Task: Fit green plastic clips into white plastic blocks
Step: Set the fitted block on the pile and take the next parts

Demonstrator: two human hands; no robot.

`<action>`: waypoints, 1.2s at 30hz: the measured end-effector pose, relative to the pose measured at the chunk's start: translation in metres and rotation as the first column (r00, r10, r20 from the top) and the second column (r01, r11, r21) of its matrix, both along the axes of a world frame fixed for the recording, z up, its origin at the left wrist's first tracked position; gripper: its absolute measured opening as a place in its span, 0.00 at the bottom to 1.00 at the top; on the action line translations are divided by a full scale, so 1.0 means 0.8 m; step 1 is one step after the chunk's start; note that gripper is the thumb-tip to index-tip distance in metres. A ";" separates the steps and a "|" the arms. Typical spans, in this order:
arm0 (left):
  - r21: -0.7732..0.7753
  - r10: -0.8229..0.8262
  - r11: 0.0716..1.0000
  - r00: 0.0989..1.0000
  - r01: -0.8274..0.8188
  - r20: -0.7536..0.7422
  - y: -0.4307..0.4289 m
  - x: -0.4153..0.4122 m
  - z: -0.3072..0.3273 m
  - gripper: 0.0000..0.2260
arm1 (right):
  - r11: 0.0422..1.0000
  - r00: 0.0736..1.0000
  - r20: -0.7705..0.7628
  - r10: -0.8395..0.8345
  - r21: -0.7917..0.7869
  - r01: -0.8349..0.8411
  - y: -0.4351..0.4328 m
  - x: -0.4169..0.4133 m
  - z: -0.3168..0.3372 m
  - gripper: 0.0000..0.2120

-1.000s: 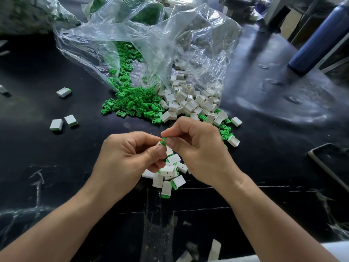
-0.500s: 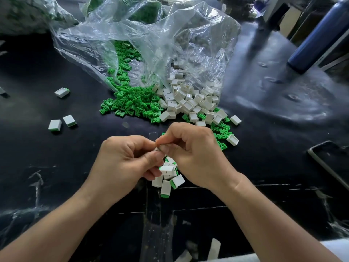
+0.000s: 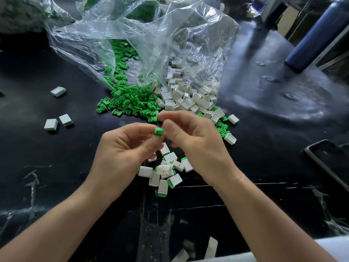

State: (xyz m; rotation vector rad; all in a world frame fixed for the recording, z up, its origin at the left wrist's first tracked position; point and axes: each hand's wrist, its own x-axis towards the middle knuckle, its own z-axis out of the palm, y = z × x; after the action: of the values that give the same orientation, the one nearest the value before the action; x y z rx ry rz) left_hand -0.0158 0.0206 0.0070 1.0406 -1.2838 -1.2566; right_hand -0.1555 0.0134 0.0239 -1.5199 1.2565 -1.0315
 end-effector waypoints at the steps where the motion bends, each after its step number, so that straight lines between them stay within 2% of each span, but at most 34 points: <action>1: -0.040 -0.008 0.999 1.000 0.008 0.017 0.000 0.000 0.000 0.08 | 0.996 1.000 0.029 0.002 0.084 -0.005 -0.001 -0.002 0.001 0.12; 3: -0.105 -0.012 0.994 0.997 0.020 0.073 0.000 0.001 0.000 0.10 | 0.963 0.993 0.089 0.071 0.252 -0.092 -0.003 -0.005 0.002 0.24; 4: -0.119 -0.008 0.993 0.996 0.019 0.088 0.000 0.002 0.000 0.10 | 0.939 0.986 0.109 0.126 0.307 -0.154 -0.003 -0.005 0.003 0.26; 7: -0.138 -0.011 0.990 0.995 0.025 0.098 -0.002 0.003 -0.001 0.11 | 0.886 0.959 0.167 0.228 0.374 -0.275 -0.001 -0.001 0.005 0.22; 11: -0.140 -0.038 0.989 0.995 0.051 0.093 -0.003 0.004 0.000 0.10 | 0.879 0.949 0.197 0.246 0.368 -0.304 0.000 -0.001 0.006 0.19; 15: -0.021 -0.129 0.991 0.991 0.130 0.017 -0.003 0.011 0.001 0.11 | 0.903 0.967 0.102 0.234 0.346 -0.255 0.001 0.000 0.005 0.16; 21: 0.049 -0.117 0.992 0.993 0.117 0.007 -0.006 0.014 0.001 0.08 | 0.920 0.973 -0.004 0.230 0.327 -0.216 0.003 0.004 -0.002 0.13; 24: 0.031 -0.131 0.991 0.991 0.132 -0.011 -0.005 0.015 0.002 0.09 | 0.920 0.972 0.023 0.233 0.318 -0.228 0.004 0.004 -0.002 0.12; 30: -0.007 -0.147 0.989 0.989 0.147 0.005 -0.005 0.015 0.000 0.10 | 0.922 0.971 0.032 0.239 0.307 -0.237 0.004 0.002 -0.002 0.17; 33: -0.014 -0.137 0.990 0.991 0.137 -0.005 -0.005 0.015 -0.001 0.10 | 0.919 0.967 0.047 0.250 0.304 -0.252 0.004 0.002 0.000 0.15; 36: -0.067 -0.112 0.991 0.991 0.117 0.069 -0.006 0.016 -0.003 0.09 | 0.918 0.966 0.048 0.256 0.302 -0.258 0.004 0.002 -0.001 0.13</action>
State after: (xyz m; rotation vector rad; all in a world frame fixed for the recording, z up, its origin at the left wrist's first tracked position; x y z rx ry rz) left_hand -0.0034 0.0157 0.0043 0.9756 -1.4452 -1.2624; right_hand -0.1538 0.0164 0.0229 -1.3911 1.1156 -0.6369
